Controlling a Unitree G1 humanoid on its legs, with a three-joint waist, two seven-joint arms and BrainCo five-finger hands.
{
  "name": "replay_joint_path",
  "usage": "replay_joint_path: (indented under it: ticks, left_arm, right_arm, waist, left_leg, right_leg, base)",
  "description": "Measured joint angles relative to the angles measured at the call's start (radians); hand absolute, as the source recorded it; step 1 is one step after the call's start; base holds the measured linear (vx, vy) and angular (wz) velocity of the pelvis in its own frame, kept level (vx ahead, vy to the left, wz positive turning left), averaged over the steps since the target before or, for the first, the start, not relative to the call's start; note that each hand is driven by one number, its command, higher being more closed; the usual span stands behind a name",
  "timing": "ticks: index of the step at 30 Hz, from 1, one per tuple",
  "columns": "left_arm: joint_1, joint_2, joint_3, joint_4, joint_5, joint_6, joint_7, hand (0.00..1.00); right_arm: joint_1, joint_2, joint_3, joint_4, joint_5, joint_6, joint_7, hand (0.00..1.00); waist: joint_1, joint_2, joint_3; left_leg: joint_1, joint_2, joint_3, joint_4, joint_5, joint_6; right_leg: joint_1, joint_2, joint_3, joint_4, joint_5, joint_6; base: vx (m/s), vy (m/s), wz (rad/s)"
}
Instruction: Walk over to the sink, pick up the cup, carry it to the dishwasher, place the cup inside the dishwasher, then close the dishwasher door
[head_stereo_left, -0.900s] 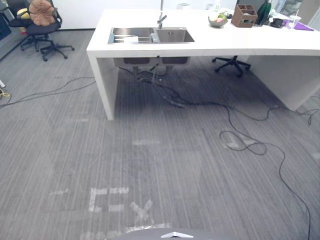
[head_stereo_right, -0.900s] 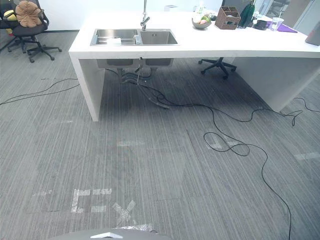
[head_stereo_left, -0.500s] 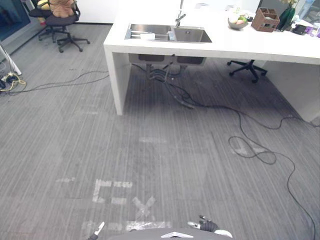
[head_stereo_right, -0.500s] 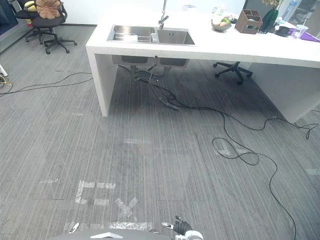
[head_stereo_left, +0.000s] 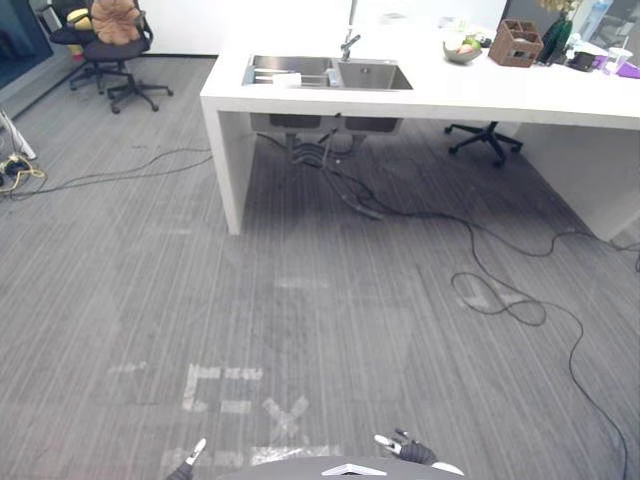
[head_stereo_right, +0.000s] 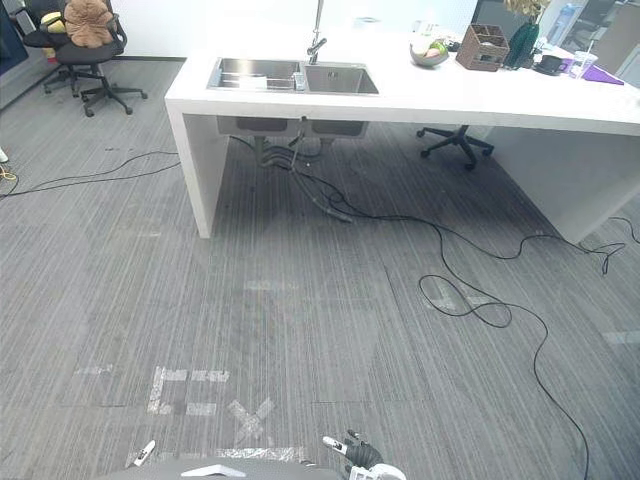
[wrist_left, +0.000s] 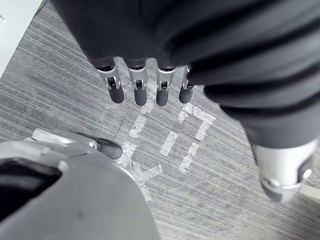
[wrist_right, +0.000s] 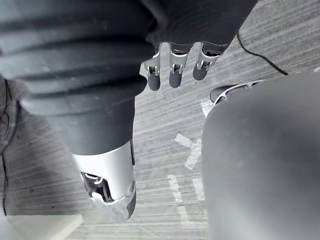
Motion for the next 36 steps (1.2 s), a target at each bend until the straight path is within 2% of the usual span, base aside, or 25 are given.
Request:
replay_joint_path:
  ticks: [2, 4, 5, 6, 7, 8, 10, 11, 13, 15, 17, 19, 20, 21, 23, 24, 25, 27, 29, 30, 31, 33, 34, 35, 36]
  left_arm:
    - [0.006, -0.003, -0.007, -0.013, 0.006, -0.022, 0.008, 0.0]
    - [0.016, 0.003, -0.036, -0.04, 0.024, -0.059, 0.012, 0.0]
    - [0.013, -0.001, -0.036, -0.041, 0.027, -0.074, 0.017, 0.0]
    - [0.009, -0.006, -0.039, -0.041, 0.025, -0.082, 0.018, 0.0]
    - [0.006, -0.005, -0.041, -0.044, 0.012, -0.091, 0.022, 0.0]
    - [0.006, -0.005, -0.041, -0.044, 0.002, -0.094, 0.029, 0.0]
    - [-0.005, -0.01, -0.028, -0.044, -0.005, -0.107, 0.046, 0.0]
    - [-0.008, -0.01, -0.022, -0.044, -0.004, -0.109, 0.049, 0.0]
    - [-0.033, -0.02, 0.008, -0.044, -0.002, -0.12, 0.059, 0.0]
    - [-0.04, -0.026, 0.011, -0.048, -0.001, -0.13, 0.059, 0.0]
    - [-0.036, -0.05, 0.047, -0.072, 0.005, -0.139, 0.058, 0.0]
    - [-0.031, -0.074, 0.08, -0.085, 0.021, -0.152, 0.055, 0.0]
    - [-0.026, -0.1, 0.106, -0.079, 0.048, -0.157, 0.056, 0.0]
    - [-0.025, -0.105, 0.107, -0.078, 0.053, -0.157, 0.056, 0.0]
    - [-0.02, -0.147, 0.126, -0.072, 0.093, -0.159, 0.056, 0.0]
    - [-0.018, -0.155, 0.131, -0.072, 0.113, -0.159, 0.057, 0.0]
    - [-0.021, -0.151, 0.139, -0.072, 0.129, -0.16, 0.06, 0.0]
    - [-0.023, -0.151, 0.171, -0.07, 0.137, -0.161, 0.067, 0.0]
    - [-0.023, -0.154, 0.234, -0.085, 0.135, -0.181, 0.076, 0.0]
    - [-0.024, -0.153, 0.247, -0.099, 0.135, -0.186, 0.079, 0.0]
    - [-0.024, -0.147, 0.25, -0.122, 0.14, -0.204, 0.084, 0.0]
    - [-0.023, -0.147, 0.245, -0.16, 0.176, -0.23, 0.108, 0.0]
    - [-0.031, -0.146, 0.24, -0.176, 0.199, -0.238, 0.133, 0.0]
    - [-0.029, -0.145, 0.224, -0.203, 0.245, -0.252, 0.175, 0.0]
    - [-0.017, -0.14, 0.172, -0.251, 0.297, -0.271, 0.224, 0.0]
  right_arm:
    - [0.012, 0.005, -0.009, -0.038, 0.016, -0.008, 0.001, 0.0]
    - [0.055, 0.017, -0.048, -0.079, 0.042, -0.033, 0.014, 0.0]
    - [0.062, 0.018, -0.083, -0.085, 0.052, -0.068, 0.053, 0.0]
    - [0.065, 0.017, -0.094, -0.082, 0.056, -0.101, 0.081, 0.0]
    - [0.078, 0.02, -0.116, -0.068, 0.059, -0.157, 0.135, 0.0]
    - [0.087, 0.02, -0.123, -0.062, 0.059, -0.179, 0.16, 0.0]
    - [0.144, 0.032, -0.13, -0.06, 0.064, -0.262, 0.241, 0.0]
    - [0.153, 0.04, -0.143, -0.06, 0.071, -0.281, 0.252, 0.0]
    - [0.159, 0.067, -0.162, -0.057, 0.091, -0.329, 0.275, 0.0]
    - [0.171, 0.079, -0.167, -0.066, 0.095, -0.341, 0.278, 0.0]
    - [0.184, 0.088, -0.17, -0.085, 0.097, -0.347, 0.281, 0.0]
    - [0.209, 0.111, -0.184, -0.12, 0.097, -0.347, 0.281, 0.0]
    - [0.219, 0.117, -0.207, -0.139, 0.105, -0.343, 0.284, 0.0]
    - [0.222, 0.119, -0.208, -0.146, 0.105, -0.342, 0.287, 0.0]
    - [0.222, 0.097, -0.234, -0.143, 0.101, -0.325, 0.296, 0.0]
    - [0.216, 0.088, -0.247, -0.138, 0.098, -0.319, 0.296, 0.0]
    - [0.21, 0.084, -0.257, -0.13, 0.09, -0.315, 0.298, 0.0]
    - [0.199, 0.08, -0.259, -0.114, 0.082, -0.313, 0.307, 0.0]
    - [0.173, 0.073, -0.243, -0.098, 0.079, -0.313, 0.317, 0.0]
    - [0.168, 0.073, -0.233, -0.092, 0.079, -0.314, 0.317, 0.0]
    - [0.154, 0.071, -0.223, -0.075, 0.079, -0.315, 0.319, 0.0]
    - [0.106, 0.061, -0.214, -0.071, 0.083, -0.316, 0.322, 0.0]
    - [0.083, 0.063, -0.207, -0.078, 0.094, -0.316, 0.324, 0.0]
    - [0.078, 0.062, -0.182, -0.116, 0.101, -0.317, 0.324, 0.0]
    - [0.078, 0.053, -0.18, -0.142, 0.101, -0.322, 0.326, 0.0]
  waist:
    - [-0.005, -0.005, 0.008]
    - [-0.006, -0.016, 0.016]
    - [-0.006, -0.01, 0.02]
    - [-0.009, -0.002, 0.032]
    - [-0.022, 0.005, 0.059]
    - [-0.03, 0.001, 0.061]
    - [-0.045, 0.003, 0.063]
    - [-0.047, 0.003, 0.063]
    - [-0.054, 0.003, 0.092]
    - [-0.052, 0.003, 0.101]
    - [-0.049, -0.003, 0.108]
    - [-0.045, -0.002, 0.107]
    - [-0.06, 0.04, 0.096]
    - [-0.062, 0.04, 0.09]
    - [-0.064, 0.083, 0.084]
    - [-0.064, 0.096, 0.076]
    - [-0.067, 0.099, 0.074]
    - [-0.072, 0.095, 0.08]
    - [-0.061, 0.083, 0.104]
    - [-0.054, 0.074, 0.11]
    - [-0.032, 0.061, 0.118]
    - [-0.002, 0.056, 0.121]
    - [0.008, 0.05, 0.128]
    - [0.013, 0.045, 0.138]
    - [0.01, 0.044, 0.147]
  left_leg:
    - [0.003, -0.005, 0.002, 0.0, -0.011, 0.015]
    - [0.021, -0.025, 0.005, 0.0, -0.023, 0.029]
    - [0.026, -0.028, 0.006, 0.001, -0.03, 0.038]
    - [0.036, -0.024, 0.006, 0.002, -0.033, 0.047]
    - [0.066, -0.021, 0.007, 0.007, -0.035, 0.055]
    - [0.075, -0.017, 0.006, 0.007, -0.036, 0.06]
    - [0.098, 0.008, 0.003, 0.007, -0.061, 0.052]
    - [0.101, 0.014, 0.002, 0.008, -0.067, 0.049]
    - [0.094, 0.052, 0.002, 0.09, -0.137, 0.027]
    - [0.097, 0.078, 0.002, 0.155, -0.201, -0.004]
    - [0.119, 0.093, 0.002, 0.232, -0.296, -0.031]
    - [0.164, 0.105, -0.005, 0.263, -0.375, -0.054]
    - [0.205, 0.15, -0.009, 0.254, -0.408, -0.079]
    - [0.212, 0.155, -0.01, 0.254, -0.409, -0.078]
    - [0.222, 0.203, -0.016, 0.322, -0.376, -0.105]
    - [0.194, 0.221, -0.028, 0.417, -0.326, -0.115]
    - [0.129, 0.236, -0.029, 0.577, -0.233, -0.116]
    - [0.021, 0.265, -0.028, 0.835, -0.078, -0.136]
    - [-0.168, 0.343, 0.018, 1.269, -0.14, -0.097]
    - [-0.206, 0.343, 0.022, 1.322, -0.16, -0.091]
    - [-0.285, 0.33, 0.034, 1.348, -0.199, -0.083]
    - [-0.406, 0.296, 0.063, 1.229, -0.247, -0.086]
    - [-0.442, 0.28, 0.106, 1.114, -0.26, -0.08]
    - [-0.473, 0.259, 0.176, 0.915, -0.254, -0.073]
    - [-0.46, 0.21, 0.219, 0.594, -0.162, -0.105]
  right_leg:
    - [-0.057, -0.028, -0.007, 0.129, -0.071, 0.011]
    - [-0.123, -0.082, -0.006, 0.324, -0.145, 0.046]
    - [-0.208, -0.106, 0.001, 0.502, -0.144, 0.032]
    - [-0.248, -0.12, 0.007, 0.591, -0.136, 0.021]
    - [-0.303, -0.14, 0.016, 0.709, -0.155, -0.002]
    - [-0.322, -0.141, 0.018, 0.737, -0.177, -0.004]
    - [-0.372, -0.12, 0.011, 0.692, -0.214, 0.001]
    - [-0.387, -0.114, 0.012, 0.656, -0.213, 0.001]
    - [-0.416, -0.077, 0.018, 0.433, -0.134, 0.005]
    - [-0.426, -0.062, 0.021, 0.287, -0.063, 0.012]
    - [-0.441, -0.07, 0.026, 0.28, -0.044, 0.003]
    - [-0.431, -0.07, 0.027, 0.322, -0.052, -0.021]
    - [-0.454, -0.048, 0.02, 0.429, -0.012, -0.033]
    - [-0.458, -0.045, 0.019, 0.448, -0.012, -0.034]
    - [-0.468, -0.01, 0.012, 0.563, -0.088, -0.072]
    - [-0.45, 0.011, 0.006, 0.572, -0.13, -0.085]
    - [-0.407, 0.032, 0.009, 0.547, -0.162, -0.093]
    - [-0.312, 0.063, 0.018, 0.464, -0.175, -0.104]
    - [-0.096, 0.111, 0.025, 0.307, -0.179, -0.12]
    - [-0.043, 0.113, 0.028, 0.276, -0.179, -0.119]
    - [0.038, 0.112, 0.046, 0.226, -0.179, -0.119]
    - [0.108, 0.097, 0.07, 0.17, -0.184, -0.109]
    - [0.137, 0.08, 0.082, 0.152, -0.199, -0.085]
    - [0.178, 0.055, 0.09, 0.135, -0.224, -0.058]
    - [0.215, 0.031, 0.089, 0.132, -0.26, -0.036]
  base:
    - [-0.01, 0.031, 0.14]
    - [0.03, 0.054, 0.15]
    - [0.05, 0.06, -0.02]
    - [0.09, 0.058, -0.1]
    - [0.11, 0.042, -0.03]
    - [0.18, 0.04, 0.02]
    - [0.17, 0.023, 0.01]
    - [0.25, -0.017, -0.02]
    - [0.33, -0.059, -0.03]
    - [0.3, -0.098, 0.02]
    - [0.37, -0.183, 0.13]
    - [0.65, -0.323, 0.2]
    - [0.58, -0.263, 0.21]
    - [0.63, -0.255, 0.18]
    - [0.67, -0.298, -0.1]
    - [0.81, -0.376, -0.3]
    - [0.67, -0.3, -0.26]
    - [0.59, -0.218, -0.16]
    - [0.76, -0.22, -0.09]
    - [0.48, -0.131, -0.17]
    - [0.52, -0.091, -0.4]
    - [0.54, -0.019, -0.6]
    - [0.4, 0.07, -0.56]
    - [0.63, 0.167, -0.36]
    - [0.53, 0.165, -0.1]
